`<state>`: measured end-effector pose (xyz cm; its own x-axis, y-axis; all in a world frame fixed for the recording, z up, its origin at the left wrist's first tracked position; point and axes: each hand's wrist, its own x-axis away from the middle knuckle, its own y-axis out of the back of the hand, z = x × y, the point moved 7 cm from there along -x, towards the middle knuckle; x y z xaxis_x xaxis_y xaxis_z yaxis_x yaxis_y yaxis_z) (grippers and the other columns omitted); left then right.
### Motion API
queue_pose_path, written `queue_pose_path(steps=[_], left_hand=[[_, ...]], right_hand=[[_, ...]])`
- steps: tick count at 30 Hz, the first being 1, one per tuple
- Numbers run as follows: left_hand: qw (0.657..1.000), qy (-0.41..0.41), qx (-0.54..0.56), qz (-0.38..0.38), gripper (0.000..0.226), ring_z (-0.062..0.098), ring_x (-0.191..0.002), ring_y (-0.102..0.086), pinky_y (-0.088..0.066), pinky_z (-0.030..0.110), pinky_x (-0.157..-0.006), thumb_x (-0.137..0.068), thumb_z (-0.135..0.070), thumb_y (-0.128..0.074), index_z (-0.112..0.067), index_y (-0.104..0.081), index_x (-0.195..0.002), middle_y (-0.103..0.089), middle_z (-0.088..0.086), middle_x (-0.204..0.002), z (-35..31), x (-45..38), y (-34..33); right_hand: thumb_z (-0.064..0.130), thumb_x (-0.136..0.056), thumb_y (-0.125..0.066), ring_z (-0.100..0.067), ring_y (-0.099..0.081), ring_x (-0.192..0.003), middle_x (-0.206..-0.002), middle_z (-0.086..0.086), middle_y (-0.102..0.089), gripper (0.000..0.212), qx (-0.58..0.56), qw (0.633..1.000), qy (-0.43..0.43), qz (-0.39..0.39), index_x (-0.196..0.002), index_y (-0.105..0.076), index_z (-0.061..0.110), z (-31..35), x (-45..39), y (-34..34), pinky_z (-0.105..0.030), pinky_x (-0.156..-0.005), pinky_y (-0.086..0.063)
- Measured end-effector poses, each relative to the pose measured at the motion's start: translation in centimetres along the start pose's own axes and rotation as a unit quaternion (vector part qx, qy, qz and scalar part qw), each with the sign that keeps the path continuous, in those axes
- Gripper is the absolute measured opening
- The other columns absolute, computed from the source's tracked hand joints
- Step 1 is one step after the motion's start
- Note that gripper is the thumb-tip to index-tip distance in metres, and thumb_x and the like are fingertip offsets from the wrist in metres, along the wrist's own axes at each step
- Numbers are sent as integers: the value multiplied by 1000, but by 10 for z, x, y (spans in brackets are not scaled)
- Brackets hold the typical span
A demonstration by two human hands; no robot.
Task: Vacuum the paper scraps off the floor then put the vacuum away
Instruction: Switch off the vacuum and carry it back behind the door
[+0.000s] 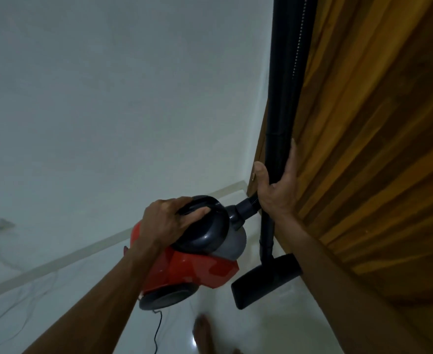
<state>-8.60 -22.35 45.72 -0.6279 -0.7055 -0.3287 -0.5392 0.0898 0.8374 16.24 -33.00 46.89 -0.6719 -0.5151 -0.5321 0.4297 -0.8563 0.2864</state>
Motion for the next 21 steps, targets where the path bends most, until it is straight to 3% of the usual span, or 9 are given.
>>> queue_pose_path(steps=[6,10,12,15,17,19,21], left_hand=[[1000,-4,18,7,52,16,-72,-74,-59,34,-65,-80,-69,-58,-28,-78,-104,-79,-5,-87,45,-70,-67],[999,-2,22,34,55,14,-73,-73,-59,34,-65,-80,-73,-53,-32,-76,-108,-79,-6,-87,95,-116,-125],[999,-9,19,41,55,13,-72,-73,-58,32,-64,-81,-73,-52,-32,-76,-108,-79,-7,-86,123,-139,-162],[999,-21,10,38,53,16,-71,-73,-58,33,-62,-80,-71,-55,-30,-77,-107,-79,-6,-85,162,-164,-218],[999,-26,6,28,53,18,-71,-74,-59,35,-62,-80,-70,-56,-29,-77,-105,-79,-5,-86,189,-176,-257],[999,-29,2,27,53,18,-72,-74,-58,36,-62,-80,-71,-56,-29,-77,-105,-79,-5,-86,217,-183,-298],[999,-38,-11,19,56,18,-72,-74,-58,36,-63,-80,-73,-53,-29,-77,-105,-79,-5,-85,244,-185,-341]], right_hand=[[54,-93,-60,-35,-33,-145,-154,-21,-37,91,21,999,27,1,-153,-25,-5,-73,-51,-53,-58,-114,-32],[47,-91,-63,-34,-39,-143,-151,-22,-42,86,55,998,28,-10,-150,-32,-8,-135,-66,-106,-55,-113,-36],[44,-88,-64,-25,-42,-140,-150,-14,-44,86,35,999,-4,7,-151,-31,-4,-172,-71,-136,-45,-115,-38],[48,-87,-62,6,-37,-135,-146,14,-38,86,-5,1000,-4,2,-150,-27,0,-222,-75,-177,-19,-112,-35],[46,-88,-63,17,-31,-134,-143,20,-31,88,-10,1000,16,-16,-147,-28,-9,-260,-73,-203,-9,-109,-30],[35,-86,-65,17,-30,-134,-143,18,-32,85,-15,999,28,-41,-145,-30,-15,-304,-65,-224,-8,-109,-29],[36,-87,-66,11,-34,-135,-144,14,-35,85,-21,998,28,-48,-147,-29,-12,-350,-53,-245,-13,-110,-32]])
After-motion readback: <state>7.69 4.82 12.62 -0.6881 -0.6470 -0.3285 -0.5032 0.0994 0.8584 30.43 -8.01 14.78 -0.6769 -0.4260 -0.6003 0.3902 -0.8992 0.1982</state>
